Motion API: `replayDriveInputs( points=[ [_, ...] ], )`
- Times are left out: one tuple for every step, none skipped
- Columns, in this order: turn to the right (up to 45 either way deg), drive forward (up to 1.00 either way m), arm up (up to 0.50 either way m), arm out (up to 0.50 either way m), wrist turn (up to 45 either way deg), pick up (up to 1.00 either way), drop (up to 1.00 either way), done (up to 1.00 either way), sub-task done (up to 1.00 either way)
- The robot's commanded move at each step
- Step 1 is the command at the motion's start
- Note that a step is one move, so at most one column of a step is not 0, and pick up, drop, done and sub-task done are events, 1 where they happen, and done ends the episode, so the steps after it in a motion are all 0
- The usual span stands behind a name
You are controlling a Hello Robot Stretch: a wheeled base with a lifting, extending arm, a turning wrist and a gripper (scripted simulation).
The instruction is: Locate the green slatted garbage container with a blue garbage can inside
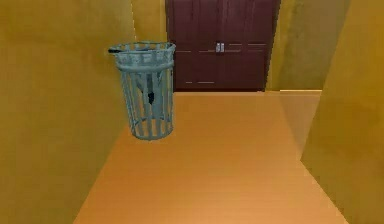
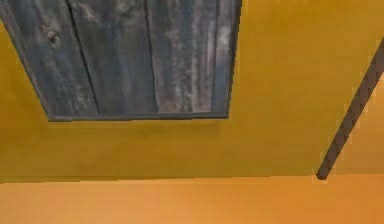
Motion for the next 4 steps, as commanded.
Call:
replayDriveInputs(
  points=[
    [0.0, 1.00, 0.00, 0.00, 0.0, 0.00, 0.00, 0.00, 0.00],
    [0.0, 0.40, 0.00, 0.00, 0.0, 0.00, 0.00, 0.00, 0.00],
    [-27.0, 0.00, 0.00, 0.00, 0.0, 0.00, 0.00, 0.00, 0.00],
    [0.0, 0.00, 0.00, 0.00, 0.0, 0.00, 0.00, 1.00, 0.00]
  ],
)
